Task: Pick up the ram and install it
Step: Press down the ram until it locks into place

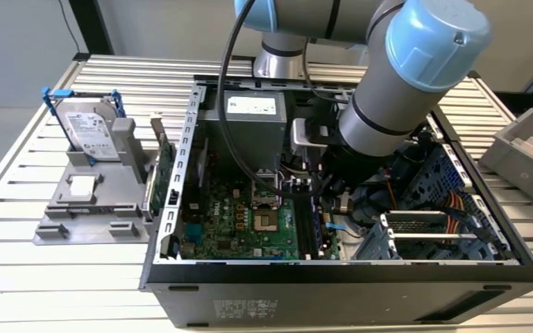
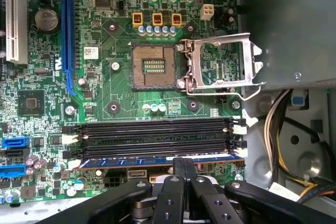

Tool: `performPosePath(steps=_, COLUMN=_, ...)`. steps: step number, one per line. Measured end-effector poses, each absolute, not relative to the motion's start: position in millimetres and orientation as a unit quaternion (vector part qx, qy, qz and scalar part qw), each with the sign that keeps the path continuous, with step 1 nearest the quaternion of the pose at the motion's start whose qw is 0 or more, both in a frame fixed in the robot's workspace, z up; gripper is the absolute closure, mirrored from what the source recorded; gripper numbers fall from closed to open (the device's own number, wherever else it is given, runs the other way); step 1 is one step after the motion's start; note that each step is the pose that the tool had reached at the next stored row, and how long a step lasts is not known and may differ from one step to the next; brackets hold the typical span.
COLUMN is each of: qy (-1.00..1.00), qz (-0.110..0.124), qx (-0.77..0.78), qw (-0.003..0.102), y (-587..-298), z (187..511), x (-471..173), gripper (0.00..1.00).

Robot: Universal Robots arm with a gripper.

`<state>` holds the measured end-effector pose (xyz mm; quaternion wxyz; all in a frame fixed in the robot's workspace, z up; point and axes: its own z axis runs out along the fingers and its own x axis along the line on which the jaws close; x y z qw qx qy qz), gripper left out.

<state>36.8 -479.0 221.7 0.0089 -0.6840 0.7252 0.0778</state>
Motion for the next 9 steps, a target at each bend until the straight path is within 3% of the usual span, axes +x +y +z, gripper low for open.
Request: performPosePath(steps=9, qy=0.725, qz=0.077, qx=-0.684, qw=0.008, y=-478.7, z=213.6, x=36.9, gripper=1.0)
